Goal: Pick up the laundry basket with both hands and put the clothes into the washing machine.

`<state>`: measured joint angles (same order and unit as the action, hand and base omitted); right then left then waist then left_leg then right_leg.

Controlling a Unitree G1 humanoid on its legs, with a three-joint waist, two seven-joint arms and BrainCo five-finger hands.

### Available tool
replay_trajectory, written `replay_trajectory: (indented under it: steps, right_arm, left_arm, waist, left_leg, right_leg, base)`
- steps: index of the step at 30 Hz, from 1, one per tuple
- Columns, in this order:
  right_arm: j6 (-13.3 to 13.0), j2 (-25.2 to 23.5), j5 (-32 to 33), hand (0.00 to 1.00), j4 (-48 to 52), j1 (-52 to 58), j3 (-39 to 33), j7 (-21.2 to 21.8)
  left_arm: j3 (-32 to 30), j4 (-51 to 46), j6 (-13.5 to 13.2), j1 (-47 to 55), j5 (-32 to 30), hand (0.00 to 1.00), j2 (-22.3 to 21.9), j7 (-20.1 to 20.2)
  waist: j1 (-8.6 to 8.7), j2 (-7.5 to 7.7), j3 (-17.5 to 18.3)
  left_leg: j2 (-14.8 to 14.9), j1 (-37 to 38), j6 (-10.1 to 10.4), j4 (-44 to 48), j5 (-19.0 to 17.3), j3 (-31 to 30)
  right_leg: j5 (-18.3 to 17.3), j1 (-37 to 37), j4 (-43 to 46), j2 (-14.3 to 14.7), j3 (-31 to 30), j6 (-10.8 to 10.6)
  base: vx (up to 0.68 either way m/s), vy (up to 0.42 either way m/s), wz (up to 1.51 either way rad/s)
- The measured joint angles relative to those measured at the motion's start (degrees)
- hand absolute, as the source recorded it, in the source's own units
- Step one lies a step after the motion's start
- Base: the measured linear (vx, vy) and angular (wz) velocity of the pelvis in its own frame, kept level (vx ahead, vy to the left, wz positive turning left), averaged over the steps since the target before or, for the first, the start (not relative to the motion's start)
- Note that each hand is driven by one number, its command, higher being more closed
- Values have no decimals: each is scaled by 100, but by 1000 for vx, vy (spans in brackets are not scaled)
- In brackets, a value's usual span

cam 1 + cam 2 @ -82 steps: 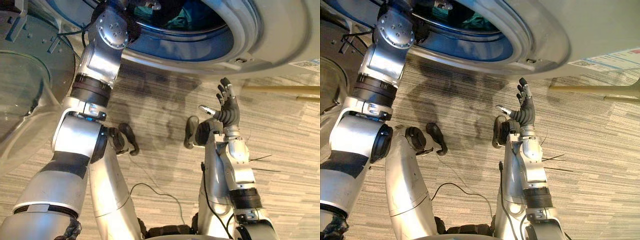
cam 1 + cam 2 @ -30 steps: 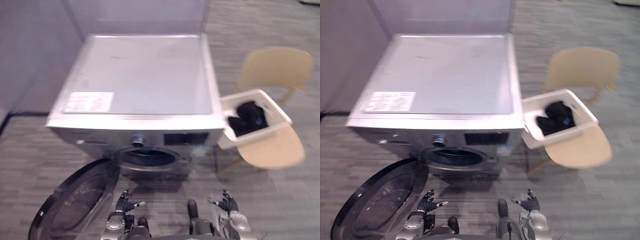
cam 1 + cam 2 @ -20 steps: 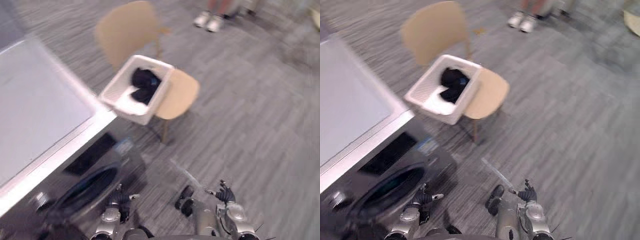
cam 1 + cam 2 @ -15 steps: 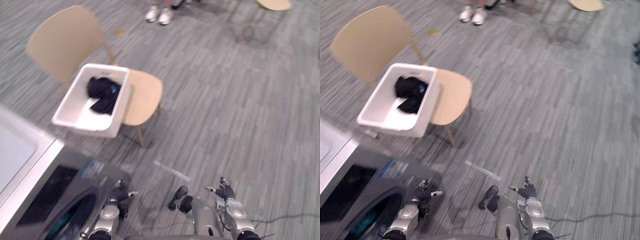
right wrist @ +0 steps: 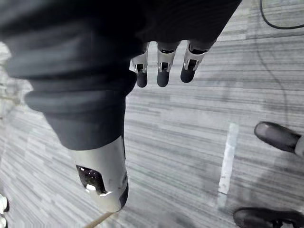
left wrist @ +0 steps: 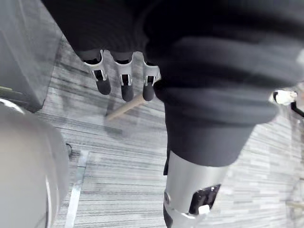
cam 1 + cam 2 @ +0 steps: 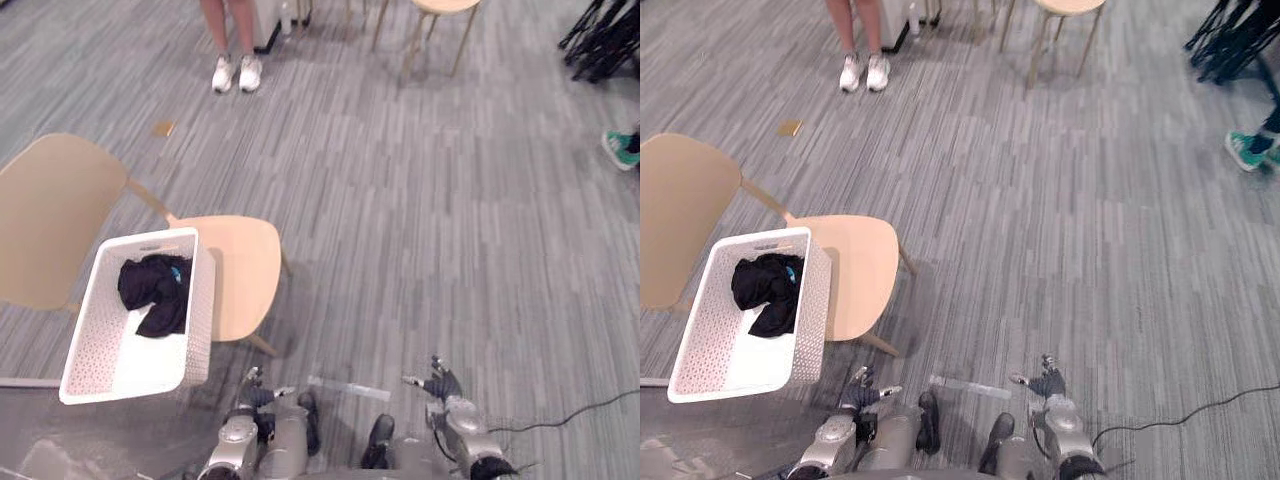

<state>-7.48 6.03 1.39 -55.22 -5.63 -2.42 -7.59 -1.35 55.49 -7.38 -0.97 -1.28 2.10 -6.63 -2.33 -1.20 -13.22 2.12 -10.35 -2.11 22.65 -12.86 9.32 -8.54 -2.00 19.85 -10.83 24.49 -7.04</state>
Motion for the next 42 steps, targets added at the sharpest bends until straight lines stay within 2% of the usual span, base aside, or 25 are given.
replay_trajectory:
  steps: [2,3,4,5,7,9,11,12,13,14,15,17,18,20,21,22,24,29,31,32,34,35,38,41,42]
  right_arm:
    - [7,10,-41,0,-2,27,-1,-1]
    - [6,12,-92,0,-5,55,11,12]
    - [6,-4,-104,0,-12,61,14,13]
    - [6,-20,-129,0,-15,56,25,17]
    - [2,28,-147,0,-14,50,17,17]
    - [-3,49,-140,0,71,154,-2,15]
    - [1,41,-94,0,336,388,-98,9]
    - [4,-45,-56,0,491,588,-222,-1]
    - [4,-109,-11,0,554,682,-234,-5]
    - [27,-56,24,0,537,661,-315,-18]
    - [29,-126,31,0,669,615,-432,-64]
    - [-5,-143,33,0,903,630,-429,-117]
    - [-14,-140,33,0,937,614,-425,-118]
    - [-58,-138,33,0,942,622,-421,-118]
    - [-101,-131,35,0,922,612,-420,-117]
    - [-117,-124,45,0,852,551,-418,-118]
    - [-119,-156,86,0,683,444,-364,-124]
    - [-90,-287,79,0,605,559,-494,-240]
    - [-89,-238,-11,0,715,522,-497,-275]
    - [-86,-188,-90,0,797,498,-472,-312]
    - [-71,-152,-237,0,1150,604,-368,-400]
    - [-65,-156,-380,0,1388,625,-267,-427]
    - [-80,-86,-882,0,2265,763,-108,-466]
    - [-83,19,-1345,0,2884,825,-120,-485]
    - [-79,143,-1442,0,3016,811,-102,-477]
  left_arm:
    - [130,38,8,36,-17,0,12,4]
    - [132,14,14,70,-67,0,29,5]
    - [135,-16,11,76,-70,0,34,3]
    - [132,-90,12,59,-96,0,42,0]
    - [122,-129,9,-30,-99,0,60,-22]
    - [113,-132,15,-192,-97,0,4,-113]
    - [121,-131,23,-389,-98,0,-138,-114]
    - [120,-149,21,-486,-98,0,-191,-112]
    - [119,-135,27,-494,-103,0,-229,-100]
    - [94,-205,37,-523,-103,0,-445,-118]
    - [172,-305,17,-560,-112,0,-512,-92]
    - [158,-322,4,-606,-112,0,-515,-114]
    - [77,-344,-16,-588,-108,0,-523,-123]
    - [84,-347,-27,-468,-105,0,-534,-131]
    - [98,-349,-37,-353,-104,0,-514,-137]
    - [129,-334,-36,-247,-106,0,-502,-164]
    - [202,-310,-24,-76,-107,0,-392,-232]
    - [563,-259,24,42,-108,0,13,-232]
    - [566,-194,15,121,-109,0,143,-232]
    - [588,-117,15,181,-109,0,146,-231]
    - [634,-93,7,270,-122,0,215,-225]
    - [628,-95,-2,256,-164,0,298,-227]
    - [607,-93,3,317,-166,0,508,-230]
    - [611,-87,-9,323,-201,0,617,-219]
    - [589,-79,-22,312,-231,0,567,-225]
  waist:
    - [-5,35,-5]
    - [24,44,-8]
    - [23,47,-8]
    - [23,62,-5]
    - [26,-21,-21]
    - [14,-87,-32]
    - [109,-114,-33]
    - [155,-43,-7]
    - [159,-59,-41]
    - [74,-296,-54]
    - [-31,-278,-52]
    - [-15,-270,-50]
    - [-75,-240,-54]
    - [-173,-215,88]
    - [-164,-221,264]
    - [-190,-183,334]
    - [-208,-31,411]
    - [-177,155,476]
    - [-168,250,473]
    - [-151,261,464]
    - [-80,341,430]
    - [-8,394,421]
    - [40,487,473]
    - [159,629,538]
    - [153,548,551]
  left_leg:
    - [-240,513,-82,-190,-47,-93]
    - [-396,946,-272,-351,-163,-288]
    - [-438,1082,-324,-403,-197,-403]
    - [-495,1255,-348,-495,-213,-721]
    - [-459,1395,-348,-568,-212,-1375]
    - [-403,1432,-346,-571,-212,-2342]
    - [-434,1265,-112,-248,-337,-2947]
    - [-524,1194,301,100,-594,-3247]
    - [-543,1198,483,276,-772,-3314]
    - [-348,1085,562,500,-889,-3427]
    - [-299,964,658,483,-845,-3425]
    - [-220,729,816,281,-773,-3367]
    - [-76,549,992,40,-617,-2933]
    - [121,216,902,-247,13,-1969]
    - [304,-8,710,-422,492,-1008]
    - [378,-17,507,-598,545,-309]
    - [256,-83,354,-866,754,20]
    - [-162,-35,334,-1099,956,-471]
    - [-367,192,247,-1313,909,-438]
    - [-446,335,10,-1457,769,-406]
    - [-509,541,-13,-1581,755,-424]
    - [-509,663,-71,-1630,793,-534]
    - [-437,588,-61,-1632,884,-864]
    - [-538,464,112,-1628,992,-1091]
    - [-476,459,179,-1643,1066,-1171]
  right_leg:
    - [62,-236,1398,-453,-145,105]
    - [285,-495,2601,-833,-207,361]
    - [197,-602,2950,-891,-272,369]
    - [-183,-856,3414,-879,-332,374]
    - [-599,-1169,3130,-455,-409,455]
    - [-765,-1787,2119,389,-1216,473]
    - [-479,-2091,1125,761,-2077,258]
    - [195,-1959,169,764,-2676,190]
    - [529,-1902,79,686,-2690,220]
    - [498,-1815,375,762,-2369,342]
    - [332,-1798,669,579,-2017,532]
    - [257,-1482,663,325,-1422,648]
    - [256,-1113,489,216,-1071,647]
    - [214,-763,231,95,-537,582]
    - [86,-532,-19,56,-178,463]
    - [69,-392,-211,2,43,451]
    - [99,-322,-434,-136,281,382]
    - [214,161,-776,-344,858,138]
    - [-54,46,-37,-731,794,28]
    - [-101,-145,627,-966,610,98]
    - [98,-522,1624,-1170,-53,461]
    - [137,-828,2070,-1099,-575,608]
    - [-414,-978,1309,-345,-1744,128]
    - [-34,-815,-55,-103,-1907,112]
    - [14,-705,-202,-58,-1796,120]
  base:
    - [395,280,54]
    - [322,159,56]
    - [422,121,86]
    - [484,2,105]
    - [393,-51,122]
    - [483,-216,172]
    - [461,-292,221]
    - [366,-281,214]
    - [344,-288,206]
    - [345,-323,157]
    - [291,-295,156]
    - [258,-300,192]
    - [209,-232,214]
    - [139,-103,172]
    - [132,-18,141]
    - [129,8,130]
    - [71,80,79]
    - [55,113,74]
    - [-34,123,22]
    - [-66,98,28]
    - [2,71,43]
    - [76,-3,46]
    - [90,-74,54]
    - [88,-139,65]
    - [115,-131,19]
